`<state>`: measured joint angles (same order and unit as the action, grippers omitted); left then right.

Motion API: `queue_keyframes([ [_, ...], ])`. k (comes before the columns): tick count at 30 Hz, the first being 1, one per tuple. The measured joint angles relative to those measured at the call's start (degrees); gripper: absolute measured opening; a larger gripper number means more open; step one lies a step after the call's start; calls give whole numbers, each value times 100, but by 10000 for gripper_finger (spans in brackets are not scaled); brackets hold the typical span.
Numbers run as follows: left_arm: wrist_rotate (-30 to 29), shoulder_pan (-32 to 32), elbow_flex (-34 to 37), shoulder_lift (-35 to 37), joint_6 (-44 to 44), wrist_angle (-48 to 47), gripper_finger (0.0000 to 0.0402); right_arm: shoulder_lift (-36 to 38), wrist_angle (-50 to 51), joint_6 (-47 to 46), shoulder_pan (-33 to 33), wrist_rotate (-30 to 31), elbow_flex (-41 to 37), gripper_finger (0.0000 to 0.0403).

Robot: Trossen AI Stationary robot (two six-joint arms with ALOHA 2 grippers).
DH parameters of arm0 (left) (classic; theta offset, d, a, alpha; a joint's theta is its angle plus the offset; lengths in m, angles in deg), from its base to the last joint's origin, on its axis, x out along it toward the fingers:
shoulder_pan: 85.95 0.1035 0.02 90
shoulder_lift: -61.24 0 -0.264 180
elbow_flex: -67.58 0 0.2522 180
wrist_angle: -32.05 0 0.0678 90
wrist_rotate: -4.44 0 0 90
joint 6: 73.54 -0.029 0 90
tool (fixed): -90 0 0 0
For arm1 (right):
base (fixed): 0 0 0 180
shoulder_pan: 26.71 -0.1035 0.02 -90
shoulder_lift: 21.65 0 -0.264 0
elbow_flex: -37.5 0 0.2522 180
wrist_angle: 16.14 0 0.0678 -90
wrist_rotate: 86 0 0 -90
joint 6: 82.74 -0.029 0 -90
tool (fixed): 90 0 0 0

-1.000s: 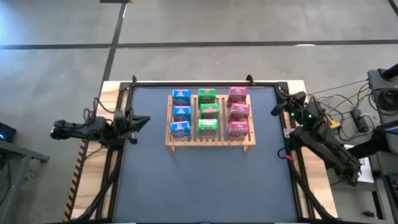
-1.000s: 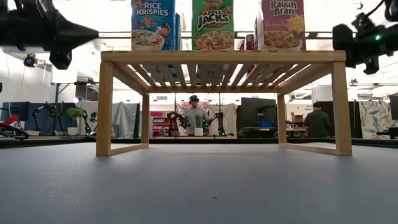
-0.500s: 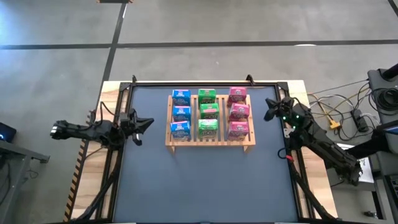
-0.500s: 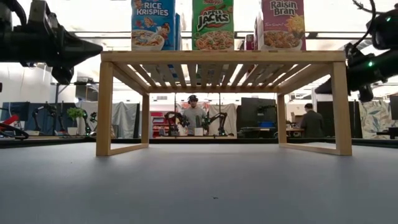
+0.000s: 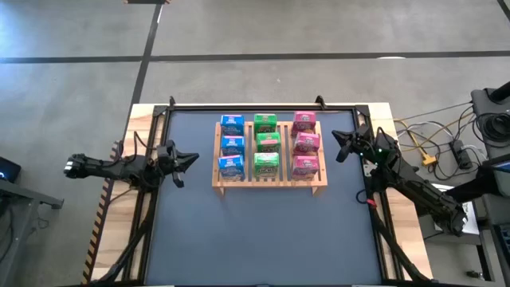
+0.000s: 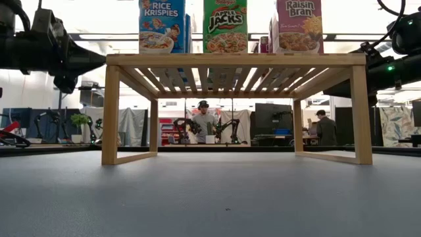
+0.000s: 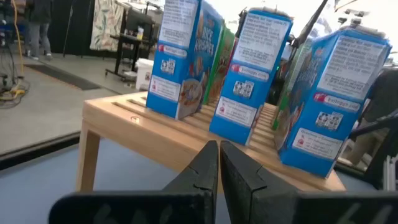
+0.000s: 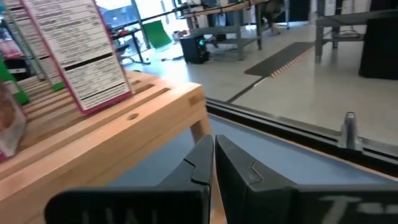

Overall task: Stack cereal on shelf
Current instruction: Return to Home Position

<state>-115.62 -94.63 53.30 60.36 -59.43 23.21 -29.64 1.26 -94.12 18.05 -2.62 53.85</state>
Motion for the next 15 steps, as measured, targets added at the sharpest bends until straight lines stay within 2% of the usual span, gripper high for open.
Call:
queue_keyframes([
  [15,81,7,0,-55,57,-61,0,-138,11,346,-671,17,-2,8],
])
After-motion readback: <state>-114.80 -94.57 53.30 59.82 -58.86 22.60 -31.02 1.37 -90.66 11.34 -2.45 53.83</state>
